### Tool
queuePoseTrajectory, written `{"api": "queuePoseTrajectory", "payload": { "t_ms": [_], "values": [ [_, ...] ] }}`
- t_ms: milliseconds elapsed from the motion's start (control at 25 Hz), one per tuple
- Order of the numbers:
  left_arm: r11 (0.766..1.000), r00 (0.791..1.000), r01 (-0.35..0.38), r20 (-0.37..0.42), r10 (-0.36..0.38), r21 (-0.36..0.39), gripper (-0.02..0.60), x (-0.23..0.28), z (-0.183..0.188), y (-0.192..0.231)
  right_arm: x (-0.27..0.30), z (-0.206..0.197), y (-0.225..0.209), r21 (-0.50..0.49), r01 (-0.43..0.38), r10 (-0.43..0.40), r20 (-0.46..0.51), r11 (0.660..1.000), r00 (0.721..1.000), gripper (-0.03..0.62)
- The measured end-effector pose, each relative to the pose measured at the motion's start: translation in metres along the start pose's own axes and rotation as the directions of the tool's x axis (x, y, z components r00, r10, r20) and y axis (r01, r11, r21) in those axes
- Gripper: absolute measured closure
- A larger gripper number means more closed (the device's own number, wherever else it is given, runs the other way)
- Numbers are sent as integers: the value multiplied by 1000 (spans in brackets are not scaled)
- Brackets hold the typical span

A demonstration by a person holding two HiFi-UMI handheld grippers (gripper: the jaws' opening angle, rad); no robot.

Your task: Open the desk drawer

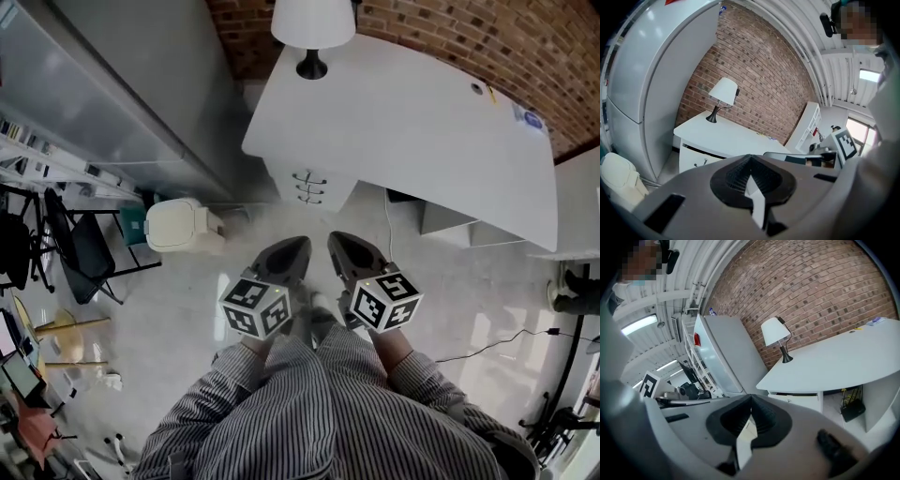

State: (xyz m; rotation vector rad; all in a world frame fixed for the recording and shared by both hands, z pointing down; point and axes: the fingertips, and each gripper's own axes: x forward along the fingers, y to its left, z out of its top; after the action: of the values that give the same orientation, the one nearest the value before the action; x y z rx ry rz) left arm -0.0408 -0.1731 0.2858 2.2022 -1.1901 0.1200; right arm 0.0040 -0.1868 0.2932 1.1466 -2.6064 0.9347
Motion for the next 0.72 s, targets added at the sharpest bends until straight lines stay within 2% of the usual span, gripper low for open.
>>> {"api": "queuePoseTrajectory", "payload": {
  "t_ms": [280,520,720],
  "values": [
    [999,998,29,-48,-31,-38,571,34,-5,40,32,-14,-24,72,52,-50,-24,996,998,579],
    [996,999,8,-46,-12,-92,571,54,-14,81,60,-28,-46,106,95,-92,-30,990,995,577],
    [988,999,-16,-48,8,-156,571,71,-30,106,81,-41,-66,183,119,-115,-30,976,993,577]
  ]
}}
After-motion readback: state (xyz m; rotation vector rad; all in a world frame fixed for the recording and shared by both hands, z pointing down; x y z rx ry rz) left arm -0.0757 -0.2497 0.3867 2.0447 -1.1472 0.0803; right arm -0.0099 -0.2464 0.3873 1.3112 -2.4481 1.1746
